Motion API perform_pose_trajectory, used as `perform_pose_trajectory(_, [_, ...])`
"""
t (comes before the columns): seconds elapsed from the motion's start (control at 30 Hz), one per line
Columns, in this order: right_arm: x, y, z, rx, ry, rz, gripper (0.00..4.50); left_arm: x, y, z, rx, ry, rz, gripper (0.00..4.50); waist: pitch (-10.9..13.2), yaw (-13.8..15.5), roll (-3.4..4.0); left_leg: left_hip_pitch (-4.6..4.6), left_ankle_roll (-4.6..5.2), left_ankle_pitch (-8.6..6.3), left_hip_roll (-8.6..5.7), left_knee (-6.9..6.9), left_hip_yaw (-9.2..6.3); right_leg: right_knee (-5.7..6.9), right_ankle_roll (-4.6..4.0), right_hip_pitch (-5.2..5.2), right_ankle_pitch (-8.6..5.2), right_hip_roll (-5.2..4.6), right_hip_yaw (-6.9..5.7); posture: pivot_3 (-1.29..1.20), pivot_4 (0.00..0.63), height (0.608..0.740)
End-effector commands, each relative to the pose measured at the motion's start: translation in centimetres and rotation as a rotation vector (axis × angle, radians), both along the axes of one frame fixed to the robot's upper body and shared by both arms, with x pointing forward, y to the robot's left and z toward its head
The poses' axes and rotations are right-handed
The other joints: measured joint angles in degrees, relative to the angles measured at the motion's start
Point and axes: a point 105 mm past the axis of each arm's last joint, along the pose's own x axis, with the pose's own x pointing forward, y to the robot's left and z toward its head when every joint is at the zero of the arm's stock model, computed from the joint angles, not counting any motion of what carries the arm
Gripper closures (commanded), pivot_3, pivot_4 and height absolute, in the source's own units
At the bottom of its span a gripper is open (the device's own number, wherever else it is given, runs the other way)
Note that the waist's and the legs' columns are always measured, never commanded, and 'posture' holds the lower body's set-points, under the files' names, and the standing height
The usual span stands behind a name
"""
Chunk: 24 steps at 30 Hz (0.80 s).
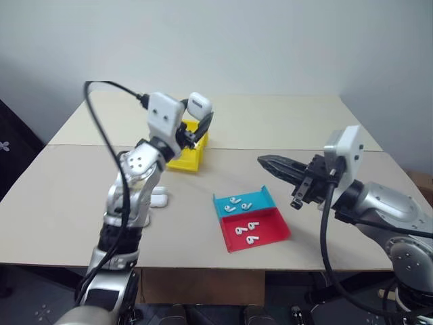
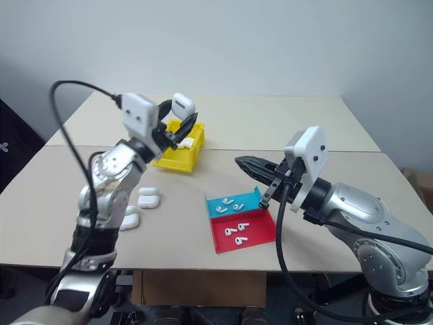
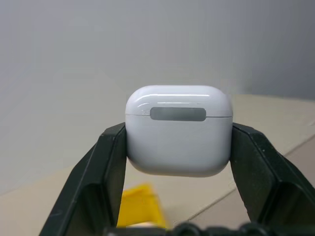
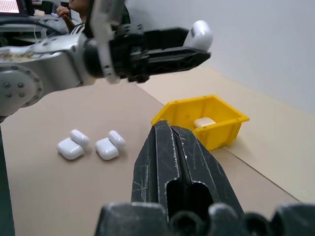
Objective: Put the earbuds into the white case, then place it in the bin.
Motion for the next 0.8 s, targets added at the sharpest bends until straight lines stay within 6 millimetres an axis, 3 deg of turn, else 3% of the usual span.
perform_pose_trajectory(0.03, [0.2,-0.8,0.4,-0.017,-0.010,-0.050,4.43,3.4,1.2,-0.4,0.043,0.151,0.142,1.71,0.01,-0.26,-0.02,-0.02,0.00,0.00,0.00,0.00,0.00,0.03,-0.01,-0.03,0.00,0.00,0.00,0.00,0.150,0.740])
perform_pose_trajectory(0.13, [0.4,-0.9,0.3,-0.018,-0.004,-0.069,4.43,4.6,2.5,-0.1,0.057,0.061,0.270,1.71,0.01,-0.87,-0.02,-0.04,0.03,-0.02,0.01,-0.04,-0.01,0.02,0.00,-0.10,-0.01,0.02,0.01,0.00,0.150,0.740])
perform_pose_trajectory(0.23, [0.2,-0.8,-0.3,-0.050,0.006,-0.090,4.43,6.0,3.8,-1.6,-0.067,0.187,0.303,1.71,0.02,-0.75,-0.03,-0.06,0.05,-0.04,0.02,-0.16,-0.01,0.02,-0.22,-0.13,0.11,0.02,0.01,0.00,0.150,0.740])
perform_pose_trajectory(0.43, [-0.4,-1.2,-1.1,-0.089,0.027,-0.112,4.43,6.8,3.2,-5.1,-0.095,0.335,0.265,1.71,0.04,-0.34,-0.07,-0.18,0.04,-0.04,-0.05,-0.12,-0.01,-0.03,-0.24,-0.17,0.15,-0.05,-0.02,0.00,0.150,0.740])
perform_pose_trajectory(0.53, [-0.5,-1.2,-1.4,-0.100,0.032,-0.112,4.43,7.0,3.5,-5.3,-0.089,0.330,0.288,1.71,0.04,-0.32,-0.07,-0.18,0.03,-0.03,-0.05,-0.08,-0.01,-0.03,-0.21,-0.15,0.15,-0.06,-0.03,0.00,0.150,0.740])
perform_pose_trajectory(0.7, [-0.2,-0.9,-1.7,-0.114,0.032,-0.114,4.50,7.1,3.5,-5.2,-0.057,0.300,0.269,0.11,0.04,-0.45,-0.07,-0.17,0.03,-0.03,-0.05,-0.08,-0.01,-0.01,-0.21,-0.16,0.15,-0.05,-0.03,0.00,0.150,0.740])
perform_pose_trajectory(0.8, [-0.1,-0.8,-1.9,-0.120,0.033,-0.110,4.50,7.0,3.3,-4.6,-0.073,0.275,0.243,0.05,0.04,-0.46,-0.07,-0.16,0.03,-0.03,-0.05,-0.08,-0.01,-0.01,-0.21,-0.15,0.15,-0.05,-0.03,0.00,0.150,0.740])
